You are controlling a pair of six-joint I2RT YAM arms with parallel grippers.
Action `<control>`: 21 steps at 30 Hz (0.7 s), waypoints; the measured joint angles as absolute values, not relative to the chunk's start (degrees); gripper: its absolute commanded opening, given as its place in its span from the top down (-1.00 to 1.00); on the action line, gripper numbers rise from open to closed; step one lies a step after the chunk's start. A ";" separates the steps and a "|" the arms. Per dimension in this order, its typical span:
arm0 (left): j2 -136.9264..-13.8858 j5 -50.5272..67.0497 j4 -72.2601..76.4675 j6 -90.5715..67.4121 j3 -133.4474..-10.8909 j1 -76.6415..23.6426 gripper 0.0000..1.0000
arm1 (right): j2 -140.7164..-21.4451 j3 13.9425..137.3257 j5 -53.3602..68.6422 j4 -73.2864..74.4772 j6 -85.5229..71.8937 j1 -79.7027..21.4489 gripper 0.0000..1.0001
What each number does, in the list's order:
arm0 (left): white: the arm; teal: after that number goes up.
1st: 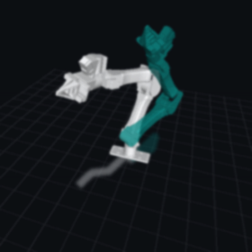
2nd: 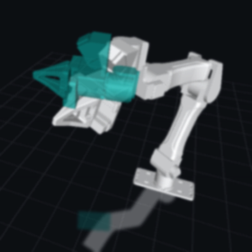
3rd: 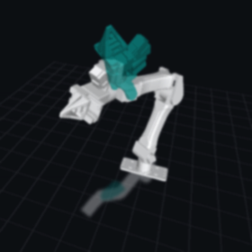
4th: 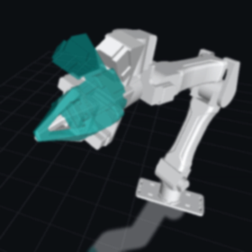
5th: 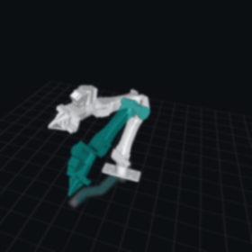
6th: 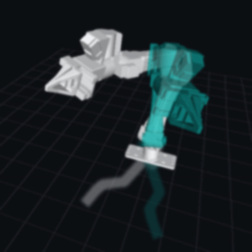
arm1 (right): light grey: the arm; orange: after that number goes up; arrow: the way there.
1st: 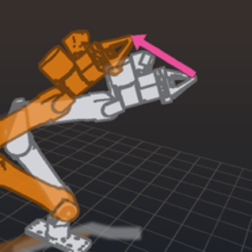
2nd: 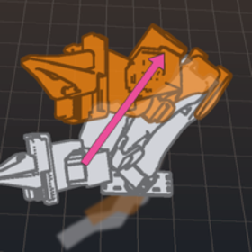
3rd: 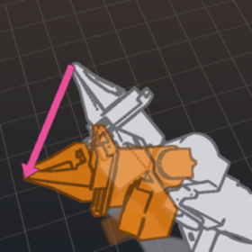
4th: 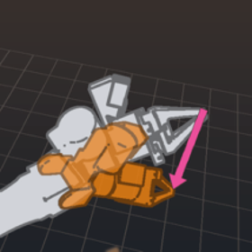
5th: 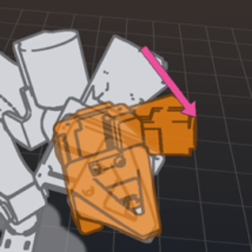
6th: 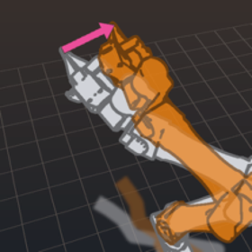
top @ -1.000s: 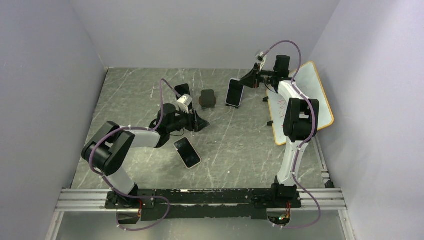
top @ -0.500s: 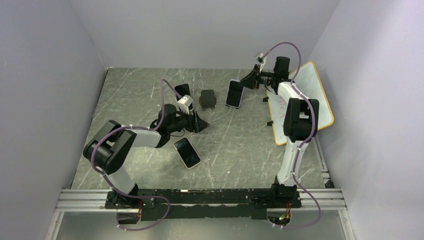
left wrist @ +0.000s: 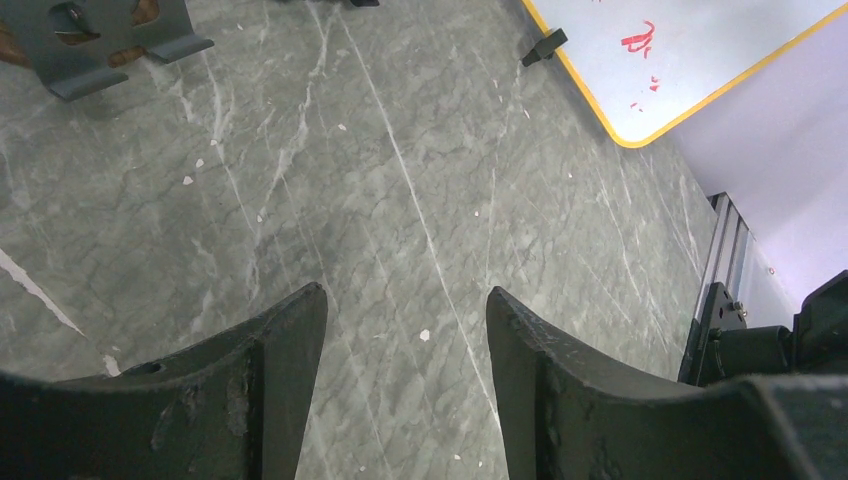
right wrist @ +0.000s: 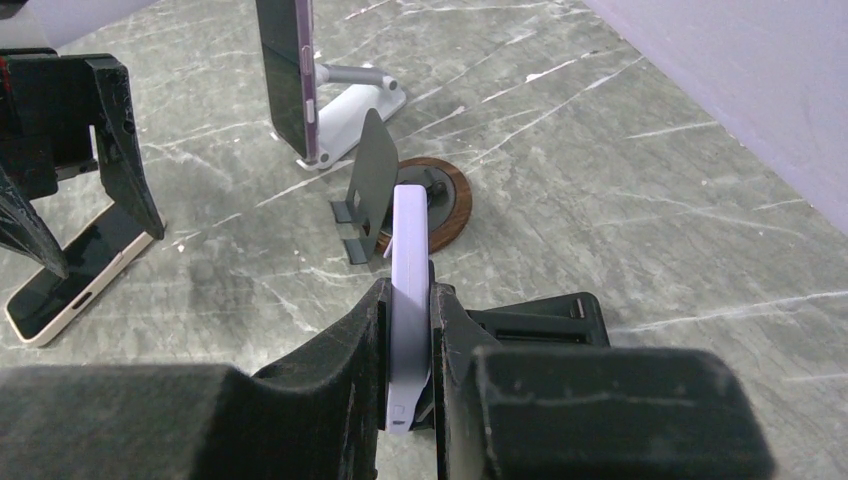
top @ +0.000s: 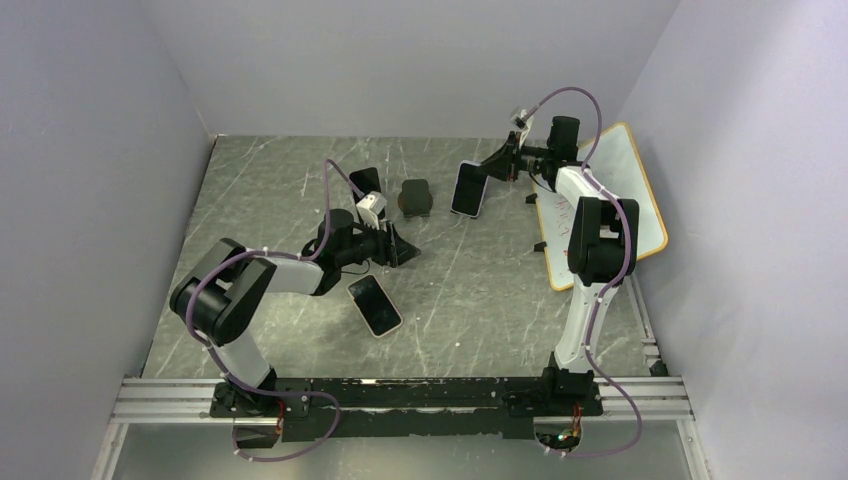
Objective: Place the phone on the phone stand
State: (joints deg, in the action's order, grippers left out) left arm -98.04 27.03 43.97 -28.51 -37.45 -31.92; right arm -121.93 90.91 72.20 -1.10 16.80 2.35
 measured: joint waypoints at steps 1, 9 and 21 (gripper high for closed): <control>-98.04 27.05 43.97 -28.51 -37.45 -31.92 -0.29 | -121.91 90.89 72.18 -1.21 16.80 2.35 1.00; -98.06 27.14 43.97 -28.51 -37.45 -31.92 -0.30 | -121.86 90.83 71.40 -1.48 16.78 2.35 0.90; -98.30 27.27 43.94 -28.51 -37.45 -31.92 -0.34 | -121.86 90.83 69.78 -2.00 15.94 2.35 0.67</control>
